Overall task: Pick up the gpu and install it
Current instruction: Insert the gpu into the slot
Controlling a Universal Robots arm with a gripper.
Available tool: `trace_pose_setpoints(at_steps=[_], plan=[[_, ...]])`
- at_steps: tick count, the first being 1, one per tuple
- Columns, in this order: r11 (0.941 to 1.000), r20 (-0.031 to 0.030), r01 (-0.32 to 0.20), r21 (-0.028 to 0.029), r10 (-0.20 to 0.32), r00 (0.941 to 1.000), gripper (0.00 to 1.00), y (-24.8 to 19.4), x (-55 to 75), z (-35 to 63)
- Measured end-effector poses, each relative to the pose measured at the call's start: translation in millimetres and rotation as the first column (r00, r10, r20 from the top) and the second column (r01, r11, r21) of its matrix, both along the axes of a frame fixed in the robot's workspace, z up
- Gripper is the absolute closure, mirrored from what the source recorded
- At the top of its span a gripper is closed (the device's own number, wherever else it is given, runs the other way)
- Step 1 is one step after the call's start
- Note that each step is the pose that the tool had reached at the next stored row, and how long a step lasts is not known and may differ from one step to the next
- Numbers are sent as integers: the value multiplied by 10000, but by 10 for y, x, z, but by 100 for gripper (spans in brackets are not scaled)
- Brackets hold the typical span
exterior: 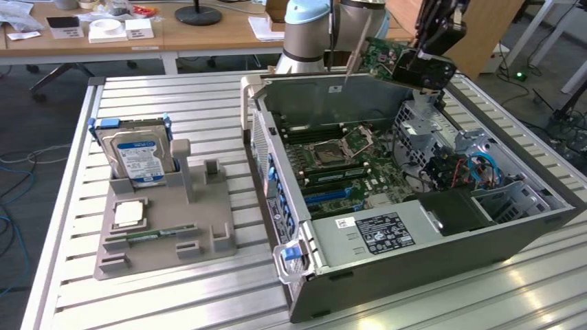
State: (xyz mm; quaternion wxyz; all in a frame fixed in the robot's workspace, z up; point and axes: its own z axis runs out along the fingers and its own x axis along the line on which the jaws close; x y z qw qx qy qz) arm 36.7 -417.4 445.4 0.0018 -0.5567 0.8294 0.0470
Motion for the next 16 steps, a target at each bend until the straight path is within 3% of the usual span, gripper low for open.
trace_pose_setpoints(at_steps=[7,12,16], plan=[[9940,0,-1090,0,1090,9940,74,0,0,-2],[9826,0,-1858,-1,1858,9826,74,0,0,-4],[9692,0,-2461,-1,2461,9692,74,0,0,-5]])
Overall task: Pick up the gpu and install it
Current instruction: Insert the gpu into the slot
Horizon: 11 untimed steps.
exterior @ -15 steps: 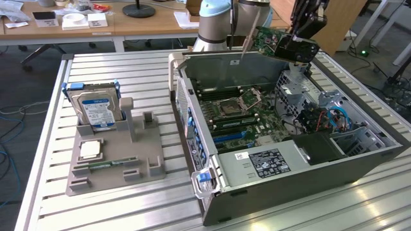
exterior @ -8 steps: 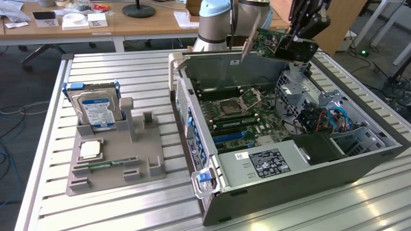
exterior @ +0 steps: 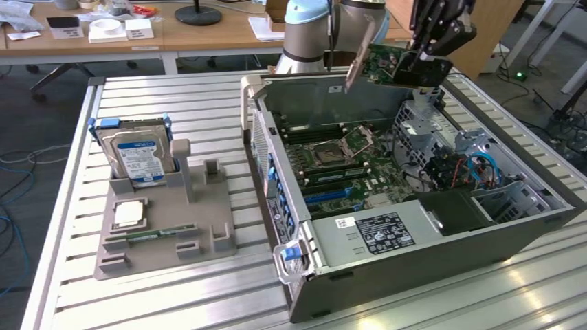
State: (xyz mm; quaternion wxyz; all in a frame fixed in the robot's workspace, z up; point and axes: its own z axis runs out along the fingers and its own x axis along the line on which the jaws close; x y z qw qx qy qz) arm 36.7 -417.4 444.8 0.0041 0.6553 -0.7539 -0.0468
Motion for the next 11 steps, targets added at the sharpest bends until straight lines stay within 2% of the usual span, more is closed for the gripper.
trace_pose_setpoints(at_steps=[6,11], plan=[[9964,0,-851,0,851,9964,74,0,0,-2],[9878,0,-1555,0,1555,9878,74,0,0,-4]])
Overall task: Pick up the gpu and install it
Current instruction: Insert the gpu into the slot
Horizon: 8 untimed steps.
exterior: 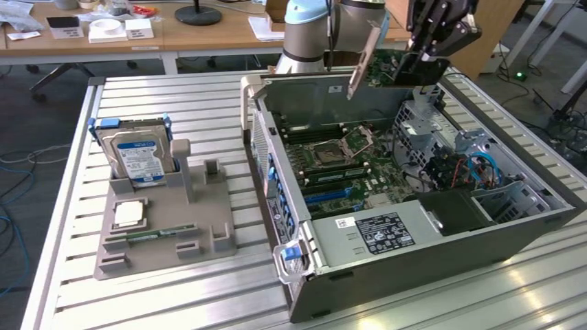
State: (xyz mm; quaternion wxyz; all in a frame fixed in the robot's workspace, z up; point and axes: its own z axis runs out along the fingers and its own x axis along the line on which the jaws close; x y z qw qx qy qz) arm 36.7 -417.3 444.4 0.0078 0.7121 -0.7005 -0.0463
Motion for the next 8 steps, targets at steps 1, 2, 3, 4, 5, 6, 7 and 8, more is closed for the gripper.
trace_pose_setpoints(at_steps=[1,2,3,4,5,6,7,8], plan=[[9999,1,-139,1,139,9999,74,0,0,-1],[9996,0,-277,0,277,9996,74,0,0,-1],[9991,0,-424,0,424,9991,74,0,0,-2],[9984,0,-560,0,560,9984,74,0,0,-2],[9976,0,-689,0,689,9976,74,0,0,-2],[9969,0,-782,0,782,9969,74,0,0,-2],[9967,0,-816,0,816,9967,74,0,0,-2],[9966,0,-820,-1,820,9966,74,0,0,-2]])
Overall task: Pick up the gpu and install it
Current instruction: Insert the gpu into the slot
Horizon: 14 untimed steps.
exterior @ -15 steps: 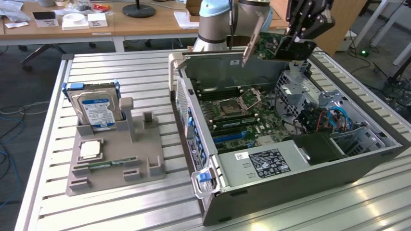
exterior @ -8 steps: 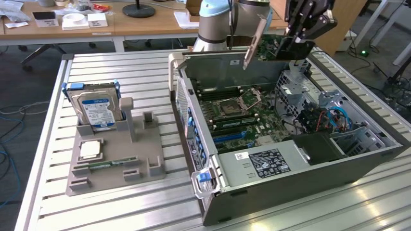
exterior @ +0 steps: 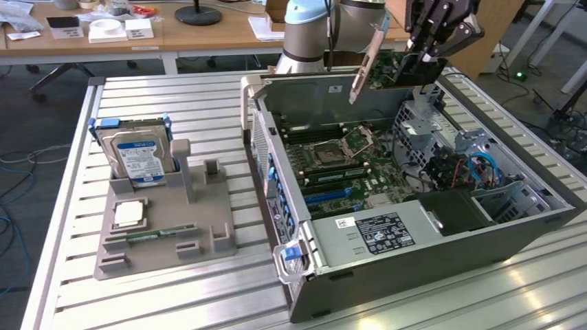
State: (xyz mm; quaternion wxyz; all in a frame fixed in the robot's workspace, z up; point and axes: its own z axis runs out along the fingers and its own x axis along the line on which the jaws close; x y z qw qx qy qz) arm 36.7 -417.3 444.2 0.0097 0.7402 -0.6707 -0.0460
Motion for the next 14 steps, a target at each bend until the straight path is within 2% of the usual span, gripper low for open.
trace_pose_setpoints(at_steps=[9,12,14], plan=[[10000,1,-1,1,1,10000,74,0,0,-1],[10000,26,-7,3,7,10000,74,1,-2,-10],[10000,80,-13,2,13,10000,74,0,-10,-26]])
